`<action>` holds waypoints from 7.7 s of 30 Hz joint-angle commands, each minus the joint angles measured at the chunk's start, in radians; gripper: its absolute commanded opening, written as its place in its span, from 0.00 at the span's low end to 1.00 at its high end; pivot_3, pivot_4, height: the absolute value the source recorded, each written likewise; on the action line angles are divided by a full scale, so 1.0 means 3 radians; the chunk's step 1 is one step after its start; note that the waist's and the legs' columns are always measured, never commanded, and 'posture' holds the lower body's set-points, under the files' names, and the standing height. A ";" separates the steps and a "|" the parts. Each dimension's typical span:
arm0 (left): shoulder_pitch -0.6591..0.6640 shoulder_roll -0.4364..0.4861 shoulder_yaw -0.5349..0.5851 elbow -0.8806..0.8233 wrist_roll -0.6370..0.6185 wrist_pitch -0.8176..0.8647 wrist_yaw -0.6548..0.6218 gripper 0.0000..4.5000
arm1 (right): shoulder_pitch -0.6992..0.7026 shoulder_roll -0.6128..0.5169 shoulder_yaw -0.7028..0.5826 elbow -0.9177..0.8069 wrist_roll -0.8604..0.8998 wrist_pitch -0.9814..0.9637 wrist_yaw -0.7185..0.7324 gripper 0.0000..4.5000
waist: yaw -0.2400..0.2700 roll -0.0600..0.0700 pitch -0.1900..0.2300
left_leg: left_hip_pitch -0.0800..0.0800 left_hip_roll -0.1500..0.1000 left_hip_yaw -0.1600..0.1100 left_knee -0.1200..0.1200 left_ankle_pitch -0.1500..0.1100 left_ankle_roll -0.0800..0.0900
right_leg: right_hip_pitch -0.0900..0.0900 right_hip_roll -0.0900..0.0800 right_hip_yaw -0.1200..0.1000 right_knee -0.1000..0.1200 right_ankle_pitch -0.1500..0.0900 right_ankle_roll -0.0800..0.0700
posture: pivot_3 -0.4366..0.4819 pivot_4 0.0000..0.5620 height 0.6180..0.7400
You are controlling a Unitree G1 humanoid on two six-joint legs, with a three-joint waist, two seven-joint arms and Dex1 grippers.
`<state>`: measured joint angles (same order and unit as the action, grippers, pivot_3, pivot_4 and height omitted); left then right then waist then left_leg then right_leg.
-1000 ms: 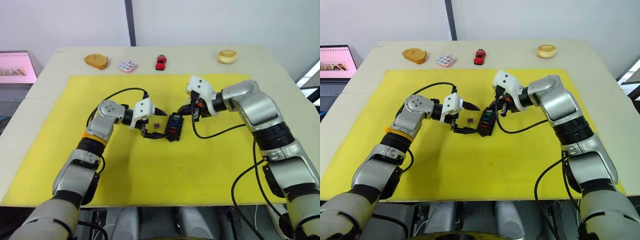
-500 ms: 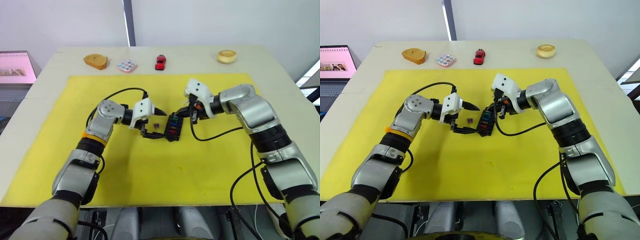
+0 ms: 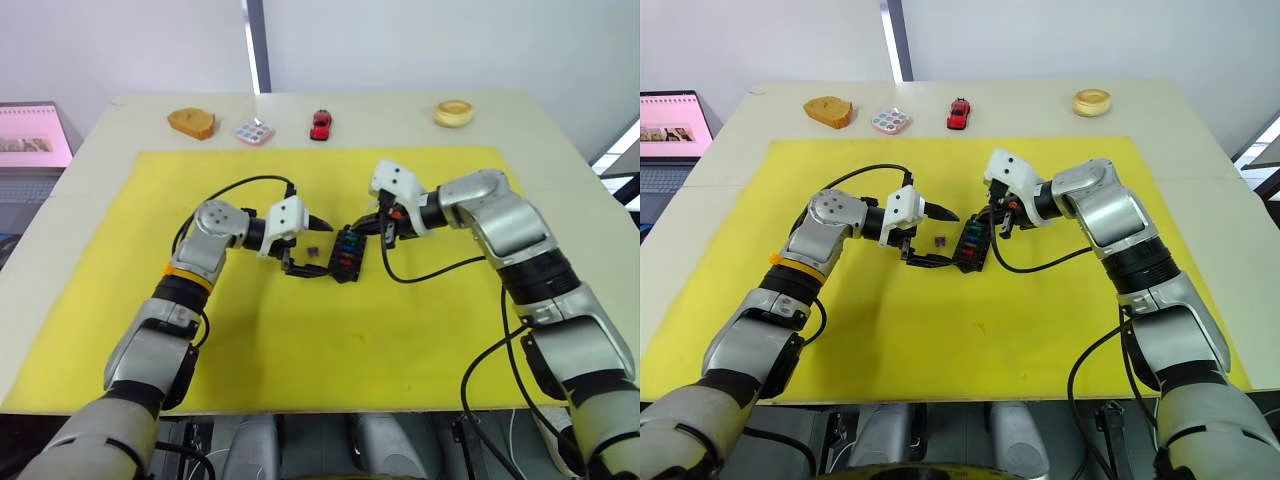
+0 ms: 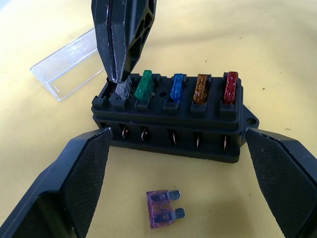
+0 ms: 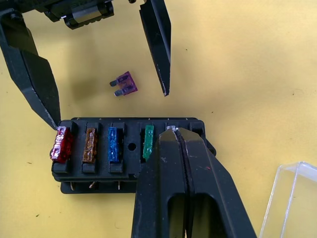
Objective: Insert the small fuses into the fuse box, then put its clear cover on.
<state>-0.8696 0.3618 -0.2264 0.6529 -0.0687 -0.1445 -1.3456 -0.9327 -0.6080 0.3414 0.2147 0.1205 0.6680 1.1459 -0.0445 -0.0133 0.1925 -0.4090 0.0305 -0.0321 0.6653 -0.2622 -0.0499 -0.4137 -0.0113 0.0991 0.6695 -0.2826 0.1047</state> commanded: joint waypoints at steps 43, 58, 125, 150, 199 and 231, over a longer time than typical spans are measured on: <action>0.0021 0.0025 -0.0017 -0.0149 -0.0004 -0.0037 0.0000 1.00 | -0.0132 -0.0100 -0.0196 -0.0221 0.0107 0.0217 0.0153 0.00 | 0.0000 0.0000 0.0000 | 0.0001 0.0000 0.0000 -0.0001 0.0000 0.0000 | 0.0002 0.0000 0.0000 -0.0003 0.0000 0.0000 | 0.48 0.27 1.00; 0.0024 0.0034 -0.0009 -0.0147 -0.0003 -0.0038 0.0018 1.00 | -0.0095 -0.0075 -0.0057 -0.0059 -0.0057 -0.0087 0.0082 0.63 | 0.0000 0.0000 0.0000 | 0.0001 0.0000 0.0000 -0.0001 0.0000 0.0000 | 0.0002 0.0000 0.0000 -0.0003 0.0000 0.0000 | 0.48 0.27 1.00; 0.0059 0.0058 -0.0027 -0.0207 -0.0009 0.0006 0.0011 1.00 | 0.0059 -0.0041 -0.0045 -0.0091 0.0058 0.0044 0.0376 0.01 | -0.0001 0.0000 0.0000 | 0.0001 0.0000 0.0000 -0.0001 0.0000 0.0000 | 0.0001 0.0000 0.0000 -0.0003 0.0000 0.0000 | 0.48 0.27 1.00; 0.0066 0.0063 -0.0019 -0.0211 -0.0011 0.0011 0.0036 1.00 | 0.0135 0.0019 0.0028 0.0160 0.0023 -0.0181 0.0377 0.01 | 0.0000 0.0000 0.0000 | 0.0001 0.0000 -0.0001 -0.0001 0.0000 0.0000 | 0.0002 0.0000 0.0000 -0.0003 0.0000 0.0000 | 0.48 0.27 1.00; 0.0036 0.0059 -0.0015 -0.0176 -0.0009 -0.0014 0.0045 1.00 | -0.0160 -0.0026 -0.0081 -0.0030 0.0161 0.0236 0.0367 0.14 | 0.0000 0.0000 0.0000 | 0.0001 0.0000 0.0000 -0.0001 0.0000 0.0000 | 0.0001 0.0000 0.0000 -0.0003 0.0000 0.0000 | 0.48 0.27 1.00; 0.0075 0.0064 -0.0003 -0.0222 -0.0022 0.0000 0.0092 1.00 | -0.0254 0.0083 0.0023 0.0155 0.0183 0.0537 0.0429 0.01 | -0.0001 0.0000 0.0000 | 0.0001 0.0000 0.0000 -0.0001 0.0000 0.0000 | 0.0001 0.0000 0.0000 -0.0002 0.0000 0.0000 | 0.48 0.27 1.00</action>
<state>-0.8468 0.3742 -0.2346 0.6165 -0.0684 -0.1403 -1.3227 -0.9833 -0.5872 0.3511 0.2713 0.1705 0.8281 1.2724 -0.0449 -0.0133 0.1926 -0.4087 0.0306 -0.0323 0.6651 -0.2622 -0.0499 -0.4133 -0.0113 0.0990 0.6688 -0.2826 0.1047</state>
